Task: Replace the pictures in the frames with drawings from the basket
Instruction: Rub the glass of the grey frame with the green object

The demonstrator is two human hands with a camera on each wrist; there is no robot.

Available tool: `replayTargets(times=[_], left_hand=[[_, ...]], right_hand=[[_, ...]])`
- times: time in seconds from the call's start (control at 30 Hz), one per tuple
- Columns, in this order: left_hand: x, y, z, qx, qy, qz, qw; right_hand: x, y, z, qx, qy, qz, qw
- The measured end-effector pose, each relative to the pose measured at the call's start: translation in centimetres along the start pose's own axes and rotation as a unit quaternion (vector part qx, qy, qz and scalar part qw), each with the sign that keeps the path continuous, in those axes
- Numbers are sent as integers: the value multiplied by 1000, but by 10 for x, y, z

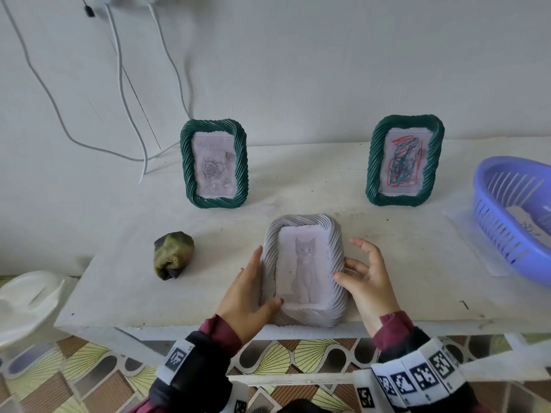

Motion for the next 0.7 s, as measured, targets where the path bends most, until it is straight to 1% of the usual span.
replayTargets(times=[0.03, 0.1, 0.27, 0.43, 0.57, 0.7], left_hand=[[1, 1, -2, 4, -51, -21, 998], [4, 7, -4, 11, -104, -44, 994], [8, 20, -14, 45, -178, -16, 983], [1, 23, -27, 60, -191, 51, 978], [-9, 22, -38, 58, -170, 58, 982], [-25, 20, -46, 53, -181, 47, 981]], right_hand=[[1, -1, 0, 2, 2, 4, 1000], [3, -2, 1, 7, 5, 13, 1000], [14, -1, 4, 15, 11, 33, 999], [27, -1, 8, 13, -11, 67, 998], [38, -3, 14, 14, -39, 105, 994], [50, -2, 20, 35, -81, 153, 984]])
Point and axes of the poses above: each hand's wrist, its own y-axis towards the middle knuckle, its own x-axis out of the back of the hand, z = x × y, the point moved 3 cm from there along y, towards the middle knuckle, and after that the axes turned 1 degree about x, right-handed, at the moved point
